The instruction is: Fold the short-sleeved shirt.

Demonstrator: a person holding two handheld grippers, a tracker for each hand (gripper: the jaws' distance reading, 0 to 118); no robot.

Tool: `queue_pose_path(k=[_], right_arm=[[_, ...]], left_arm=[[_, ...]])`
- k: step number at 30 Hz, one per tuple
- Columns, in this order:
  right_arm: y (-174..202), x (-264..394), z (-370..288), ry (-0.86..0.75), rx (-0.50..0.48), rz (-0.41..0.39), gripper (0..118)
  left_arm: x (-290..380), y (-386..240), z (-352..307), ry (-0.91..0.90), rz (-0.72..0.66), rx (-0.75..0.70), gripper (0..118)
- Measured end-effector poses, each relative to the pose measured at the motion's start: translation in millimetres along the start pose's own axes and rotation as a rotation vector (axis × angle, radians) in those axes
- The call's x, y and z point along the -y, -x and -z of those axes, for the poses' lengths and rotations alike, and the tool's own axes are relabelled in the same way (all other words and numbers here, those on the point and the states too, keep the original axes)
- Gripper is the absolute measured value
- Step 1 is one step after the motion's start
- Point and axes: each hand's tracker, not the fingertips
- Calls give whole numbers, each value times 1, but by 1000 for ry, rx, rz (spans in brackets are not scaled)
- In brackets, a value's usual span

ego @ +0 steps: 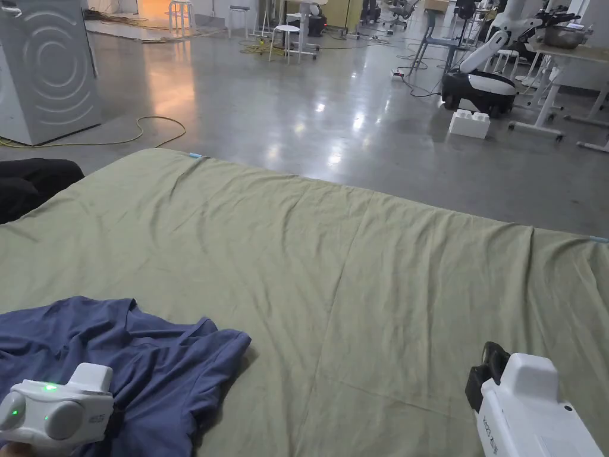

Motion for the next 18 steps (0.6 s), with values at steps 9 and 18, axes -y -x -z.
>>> queue_pose_path(k=[9,18], right_arm=[[-10,4,-2,9,7,-7,1],[-20,-5,-6,-16,17,1,1]], left_arm=[[-9,10,-33,-170,-90,-5,5],[-51,3,-127,-433,-128,34,4]])
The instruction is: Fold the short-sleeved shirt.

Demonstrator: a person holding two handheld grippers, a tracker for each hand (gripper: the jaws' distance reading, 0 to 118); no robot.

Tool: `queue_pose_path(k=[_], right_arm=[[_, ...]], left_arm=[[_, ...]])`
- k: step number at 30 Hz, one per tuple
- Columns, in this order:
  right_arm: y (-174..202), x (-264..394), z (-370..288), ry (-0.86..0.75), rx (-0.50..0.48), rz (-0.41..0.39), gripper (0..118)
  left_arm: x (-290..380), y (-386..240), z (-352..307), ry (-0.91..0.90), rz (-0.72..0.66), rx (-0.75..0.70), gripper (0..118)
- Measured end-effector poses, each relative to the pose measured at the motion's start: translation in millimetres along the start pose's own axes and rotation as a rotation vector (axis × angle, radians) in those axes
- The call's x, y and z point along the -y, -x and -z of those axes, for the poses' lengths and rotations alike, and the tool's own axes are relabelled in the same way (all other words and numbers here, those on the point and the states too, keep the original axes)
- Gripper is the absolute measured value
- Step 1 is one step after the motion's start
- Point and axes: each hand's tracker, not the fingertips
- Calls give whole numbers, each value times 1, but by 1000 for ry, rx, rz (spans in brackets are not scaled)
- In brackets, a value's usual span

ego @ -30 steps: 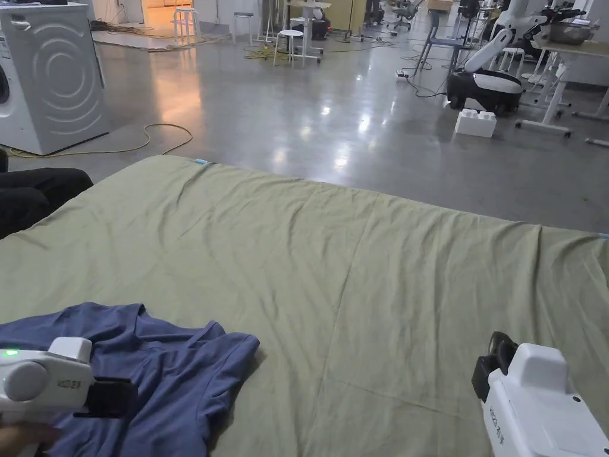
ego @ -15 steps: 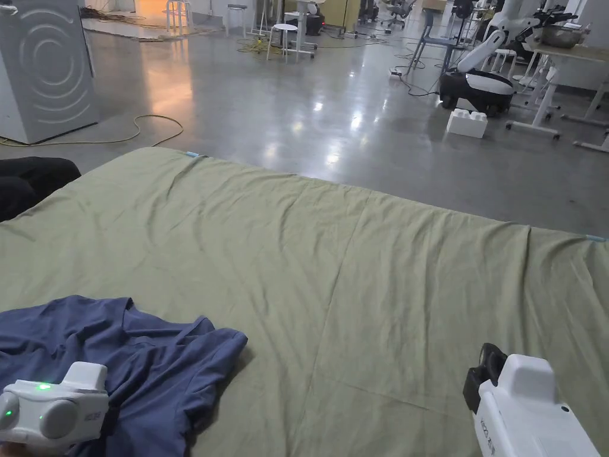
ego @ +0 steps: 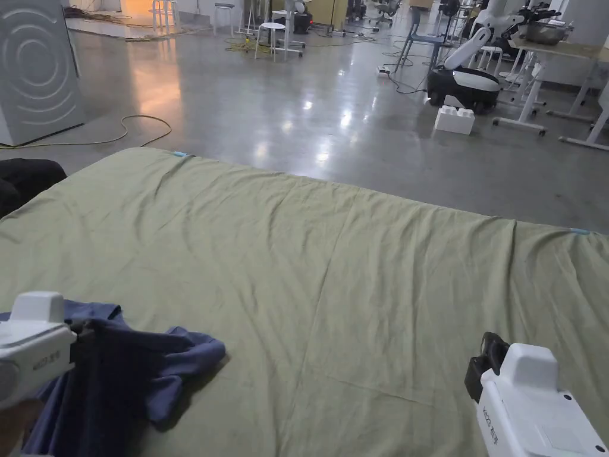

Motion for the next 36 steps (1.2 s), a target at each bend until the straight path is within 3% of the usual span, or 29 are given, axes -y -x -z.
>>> queue_pose_path(k=[11,19,22,30,36], right_arm=[[-16,-16,-13,-46,16,16,1],[-40,-24,-30,-86,49,16,1],[-52,-26,-37,-97,77,17,1],[-91,-24,-56,-97,149,15,1],[-112,-14,-64,-65,183,15,1]], left_arm=[[-119,-82,-62,-261,111,203,4],[-149,-186,-72,-327,203,395,4],[-145,-229,-69,-309,180,516,4],[-79,-348,-49,-153,298,695,4],[-9,-385,-31,12,290,774,4]])
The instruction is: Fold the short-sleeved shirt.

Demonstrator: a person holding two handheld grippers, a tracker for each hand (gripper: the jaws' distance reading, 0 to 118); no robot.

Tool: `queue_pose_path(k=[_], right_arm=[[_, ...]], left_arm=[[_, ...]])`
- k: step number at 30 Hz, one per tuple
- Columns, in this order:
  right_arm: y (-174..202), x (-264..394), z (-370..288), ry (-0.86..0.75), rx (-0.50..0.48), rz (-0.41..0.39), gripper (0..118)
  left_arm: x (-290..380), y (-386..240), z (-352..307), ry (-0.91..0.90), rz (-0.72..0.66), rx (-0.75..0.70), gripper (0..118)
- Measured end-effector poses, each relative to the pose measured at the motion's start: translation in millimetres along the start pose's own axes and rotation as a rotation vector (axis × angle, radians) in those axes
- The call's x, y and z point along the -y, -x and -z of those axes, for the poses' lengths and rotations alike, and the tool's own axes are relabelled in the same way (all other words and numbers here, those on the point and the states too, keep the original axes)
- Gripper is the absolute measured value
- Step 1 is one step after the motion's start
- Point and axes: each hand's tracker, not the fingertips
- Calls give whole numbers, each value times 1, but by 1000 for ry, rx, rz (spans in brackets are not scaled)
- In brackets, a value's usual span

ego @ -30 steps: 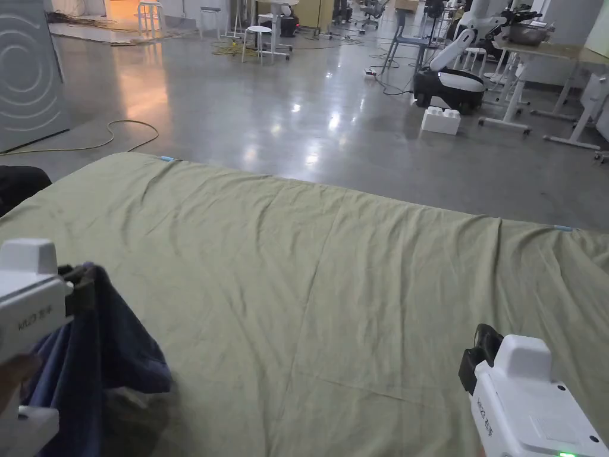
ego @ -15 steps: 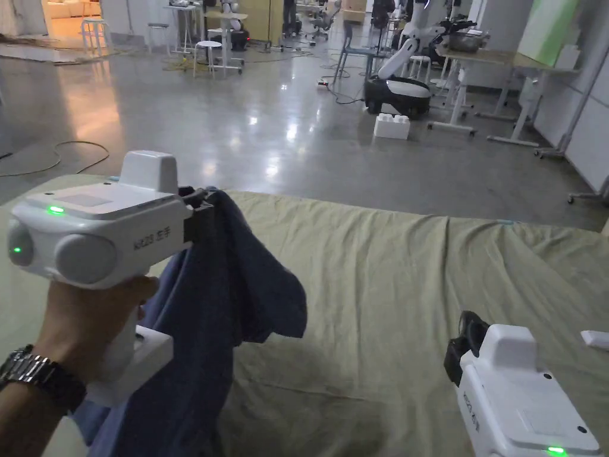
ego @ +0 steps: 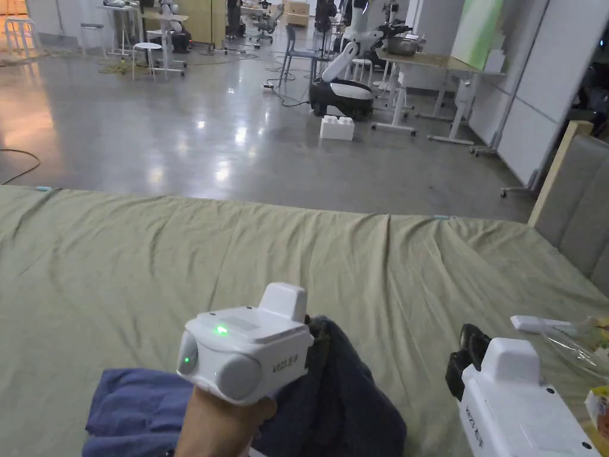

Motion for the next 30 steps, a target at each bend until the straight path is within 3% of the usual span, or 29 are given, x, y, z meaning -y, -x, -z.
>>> queue_pose_path(k=[4,6,8,10,12,19,21,24,27,30], right_arm=[[-5,5,-1,26,6,-1,1],[-3,6,-1,38,0,4,1],[-2,7,-1,42,-7,-1,1],[1,7,-1,46,-20,-4,1],[5,5,-2,49,-30,-8,1],[31,-7,-2,30,-68,-5,1],[41,-11,-2,15,-79,-12,1],[53,-17,-1,0,-85,13,1],[63,-23,-1,-29,-80,20,1],[71,-26,-2,-57,-74,30,1]], left_arm=[[32,-10,11,56,-27,36,6],[41,-11,11,76,-33,38,29],[45,-10,7,71,-21,16,73],[43,-4,-3,39,-15,7,85],[36,4,-18,-11,-15,-4,85],[12,42,-74,-245,11,-318,81],[11,52,-87,-283,10,-401,65],[12,67,-106,-336,22,-501,20],[16,76,-122,-366,18,-580,4],[25,79,-135,-399,30,-595,3]])
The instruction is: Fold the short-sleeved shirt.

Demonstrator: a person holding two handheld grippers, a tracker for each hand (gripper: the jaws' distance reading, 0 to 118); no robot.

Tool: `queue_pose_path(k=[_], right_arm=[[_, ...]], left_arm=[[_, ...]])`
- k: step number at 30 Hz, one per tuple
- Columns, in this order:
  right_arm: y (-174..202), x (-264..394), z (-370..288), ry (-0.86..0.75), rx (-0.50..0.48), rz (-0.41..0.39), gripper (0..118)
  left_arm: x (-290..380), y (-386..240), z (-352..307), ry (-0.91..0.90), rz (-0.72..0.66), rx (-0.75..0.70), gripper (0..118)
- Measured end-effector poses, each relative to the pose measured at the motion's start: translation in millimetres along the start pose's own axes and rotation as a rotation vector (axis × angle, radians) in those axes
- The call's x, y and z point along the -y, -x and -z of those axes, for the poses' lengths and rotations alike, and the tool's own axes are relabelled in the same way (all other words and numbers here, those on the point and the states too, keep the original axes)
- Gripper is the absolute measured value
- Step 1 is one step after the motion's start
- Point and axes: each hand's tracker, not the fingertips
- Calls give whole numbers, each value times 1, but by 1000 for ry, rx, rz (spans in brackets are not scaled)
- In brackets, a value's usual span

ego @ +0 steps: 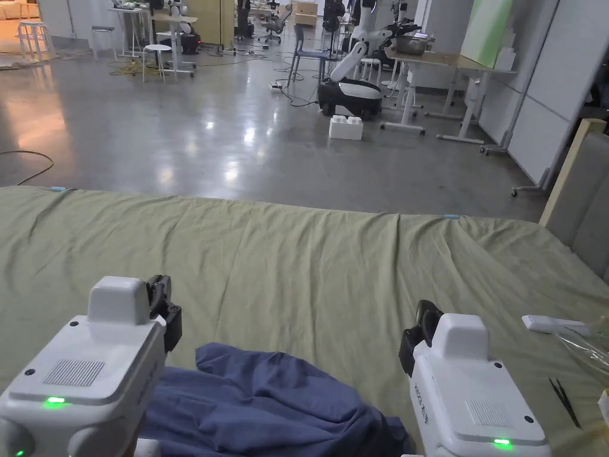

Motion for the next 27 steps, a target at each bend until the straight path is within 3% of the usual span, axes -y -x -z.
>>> queue_pose_path(k=[3,7,11,17,19,21,22,23,27], right_arm=[[4,-3,0,-31,13,-23,1],[3,-1,4,-7,-5,-9,1],[-1,6,4,15,-15,-17,1],[-9,22,6,76,-13,-12,1],[-10,26,7,91,-13,-9,1],[-11,29,8,107,-15,-6,1],[-11,31,8,117,-15,0,1],[-11,33,8,120,-18,-2,1],[-11,37,8,138,-22,-8,1]], left_arm=[[3,5,-5,-8,31,-19,1],[7,19,-2,53,-27,-28,1],[27,39,5,195,-65,6,1],[82,72,14,553,-133,35,2],[100,79,16,652,-165,39,16],[121,84,18,759,-203,34,52],[130,85,19,807,-211,38,64],[139,84,19,831,-199,29,71],[168,75,24,913,-163,-21,72]])
